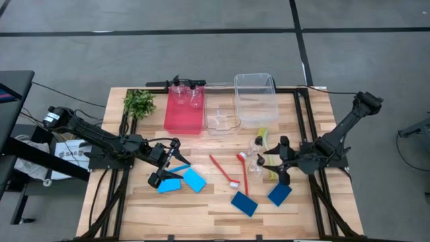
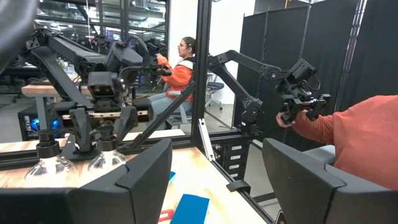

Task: Pick & Place Kitchen Sink Supplies
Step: Put the bottom transparent soap dispenser into the red bin

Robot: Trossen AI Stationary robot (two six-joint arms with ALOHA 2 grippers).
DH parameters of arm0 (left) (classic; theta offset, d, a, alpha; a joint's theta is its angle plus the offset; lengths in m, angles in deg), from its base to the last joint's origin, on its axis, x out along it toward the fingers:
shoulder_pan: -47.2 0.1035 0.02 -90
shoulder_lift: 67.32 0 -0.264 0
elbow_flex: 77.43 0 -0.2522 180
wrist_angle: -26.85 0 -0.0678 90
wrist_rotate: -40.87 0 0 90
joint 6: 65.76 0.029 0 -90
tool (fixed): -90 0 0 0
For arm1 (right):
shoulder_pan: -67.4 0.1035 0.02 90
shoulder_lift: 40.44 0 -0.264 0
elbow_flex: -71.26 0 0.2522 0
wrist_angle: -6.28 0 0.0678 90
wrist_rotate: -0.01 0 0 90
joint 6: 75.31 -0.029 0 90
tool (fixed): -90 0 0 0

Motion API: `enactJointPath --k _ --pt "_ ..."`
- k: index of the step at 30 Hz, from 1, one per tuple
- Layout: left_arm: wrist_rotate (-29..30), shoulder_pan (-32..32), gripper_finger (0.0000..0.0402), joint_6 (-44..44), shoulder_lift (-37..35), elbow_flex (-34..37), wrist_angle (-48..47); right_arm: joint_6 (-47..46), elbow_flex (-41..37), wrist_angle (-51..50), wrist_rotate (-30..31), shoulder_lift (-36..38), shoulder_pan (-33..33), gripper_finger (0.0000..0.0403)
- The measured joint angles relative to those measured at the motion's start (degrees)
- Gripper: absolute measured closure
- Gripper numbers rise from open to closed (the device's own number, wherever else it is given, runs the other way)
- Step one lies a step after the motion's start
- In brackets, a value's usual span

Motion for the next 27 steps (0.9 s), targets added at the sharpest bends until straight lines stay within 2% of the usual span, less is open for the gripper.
enactJointPath --k 4,18,27 --pt "0.0 0.0 0.0149 0.0 0.0 0.0 0.0 0.0 0.0 0.2 -1.0 -0.3 -0.2 0.0131" --pt "0.0 0.0 0.0149 0.0 0.0 0.0 0.0 3.5 0.0 7.3 -0.7 -9.2 -0.2 0.0131" --pt "0.0 0.0 0.0149 0.0 0.0 0.0 0.0 3.9 0.0 8.8 1.6 -9.5 -1.1 0.0132"
